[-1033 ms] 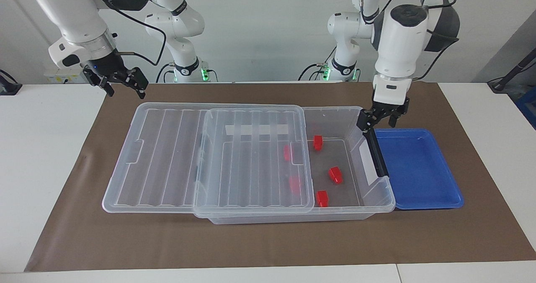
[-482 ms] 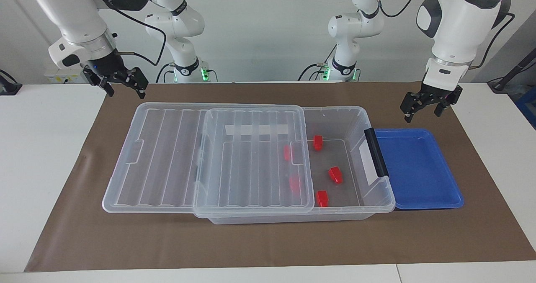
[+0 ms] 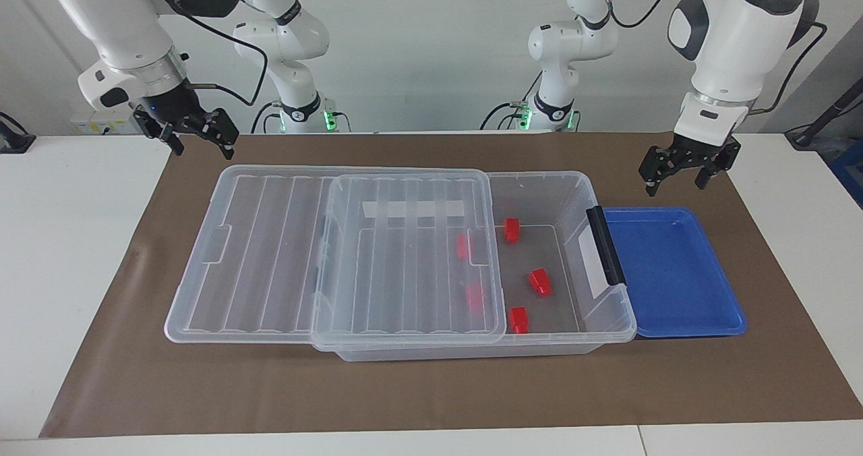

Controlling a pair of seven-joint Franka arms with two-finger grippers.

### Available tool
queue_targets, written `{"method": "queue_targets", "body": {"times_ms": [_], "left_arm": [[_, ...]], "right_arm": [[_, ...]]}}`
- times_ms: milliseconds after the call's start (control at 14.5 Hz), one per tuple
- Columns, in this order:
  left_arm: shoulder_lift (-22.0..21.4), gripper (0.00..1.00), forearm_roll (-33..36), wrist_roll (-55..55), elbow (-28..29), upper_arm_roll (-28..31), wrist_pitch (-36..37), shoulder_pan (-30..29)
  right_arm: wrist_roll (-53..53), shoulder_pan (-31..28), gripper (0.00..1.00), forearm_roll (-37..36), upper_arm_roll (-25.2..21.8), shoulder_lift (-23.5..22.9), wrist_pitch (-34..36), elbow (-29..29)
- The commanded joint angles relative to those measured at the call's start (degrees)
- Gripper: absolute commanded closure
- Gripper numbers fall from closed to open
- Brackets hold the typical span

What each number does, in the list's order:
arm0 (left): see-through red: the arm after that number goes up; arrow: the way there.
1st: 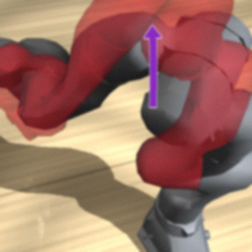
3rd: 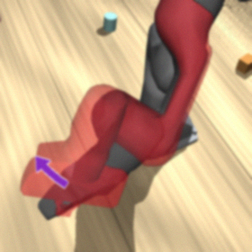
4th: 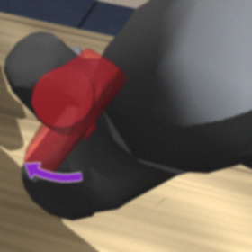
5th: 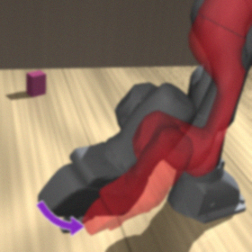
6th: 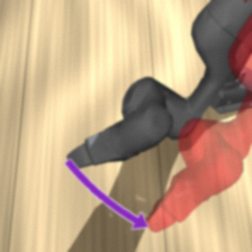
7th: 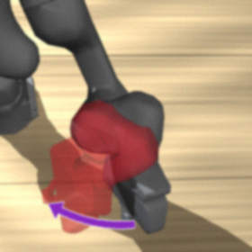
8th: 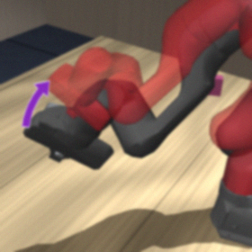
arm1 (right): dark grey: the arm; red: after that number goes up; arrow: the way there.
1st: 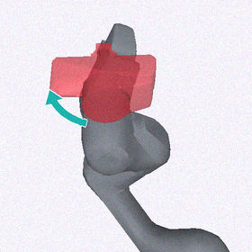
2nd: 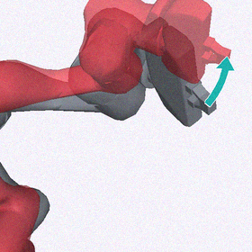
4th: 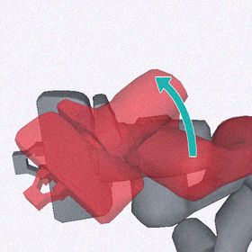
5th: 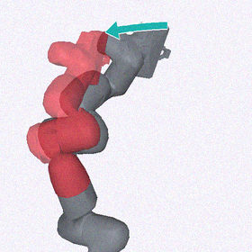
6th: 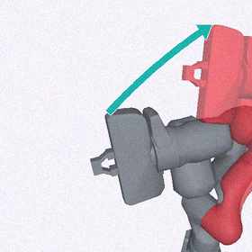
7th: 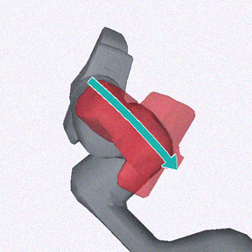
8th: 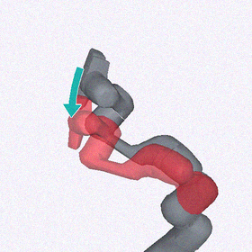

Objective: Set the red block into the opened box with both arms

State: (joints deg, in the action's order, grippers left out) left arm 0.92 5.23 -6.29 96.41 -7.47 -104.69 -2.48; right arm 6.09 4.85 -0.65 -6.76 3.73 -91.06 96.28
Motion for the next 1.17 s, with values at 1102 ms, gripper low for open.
{"method": "queue_targets", "body": {"times_ms": [1102], "left_arm": [[-1.44,0.00,-1.01,1.55,0.01,0.00,2.03,-0.94]], "right_arm": [[-1.34,0.33,0.00,1.00,-0.27,0.40,-0.08,0.04]]}}
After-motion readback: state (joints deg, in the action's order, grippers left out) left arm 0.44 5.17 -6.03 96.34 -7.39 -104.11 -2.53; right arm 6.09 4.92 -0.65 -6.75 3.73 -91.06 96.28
